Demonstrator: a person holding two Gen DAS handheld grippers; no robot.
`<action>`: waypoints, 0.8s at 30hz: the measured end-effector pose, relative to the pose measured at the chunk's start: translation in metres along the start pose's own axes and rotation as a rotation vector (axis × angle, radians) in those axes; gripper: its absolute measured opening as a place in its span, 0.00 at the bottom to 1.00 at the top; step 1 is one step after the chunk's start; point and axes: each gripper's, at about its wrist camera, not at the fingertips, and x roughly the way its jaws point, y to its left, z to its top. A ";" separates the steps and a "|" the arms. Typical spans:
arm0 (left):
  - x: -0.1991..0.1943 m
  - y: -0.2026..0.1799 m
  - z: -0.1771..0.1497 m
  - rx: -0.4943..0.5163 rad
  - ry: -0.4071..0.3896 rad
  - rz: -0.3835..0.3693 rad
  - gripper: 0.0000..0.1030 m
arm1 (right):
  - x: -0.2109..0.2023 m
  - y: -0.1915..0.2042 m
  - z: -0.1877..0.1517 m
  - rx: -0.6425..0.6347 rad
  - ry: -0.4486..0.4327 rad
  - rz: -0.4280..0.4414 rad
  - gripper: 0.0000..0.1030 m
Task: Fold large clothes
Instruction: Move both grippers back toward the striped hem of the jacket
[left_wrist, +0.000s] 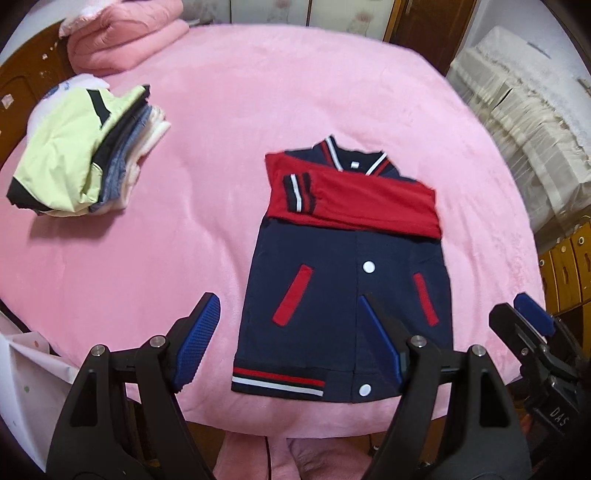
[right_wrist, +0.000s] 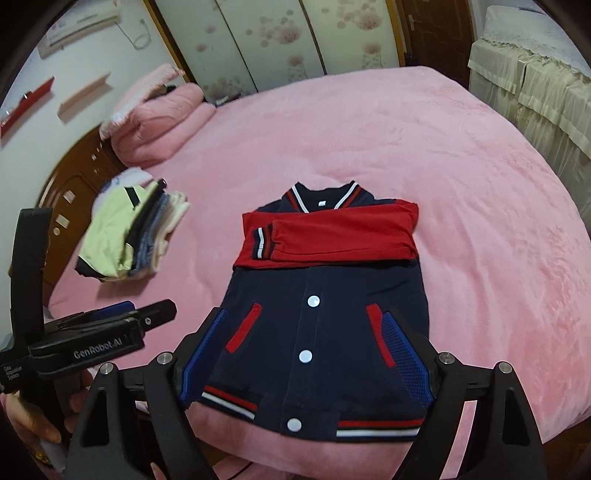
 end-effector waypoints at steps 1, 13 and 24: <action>-0.005 -0.001 -0.004 0.005 -0.012 0.000 0.72 | -0.008 -0.005 -0.005 0.014 -0.013 0.012 0.84; 0.008 0.024 -0.075 0.039 0.117 0.007 0.73 | -0.051 -0.075 -0.098 0.216 0.058 -0.021 0.87; 0.106 0.070 -0.096 -0.088 0.320 -0.087 0.72 | 0.016 -0.129 -0.145 0.352 0.288 -0.103 0.81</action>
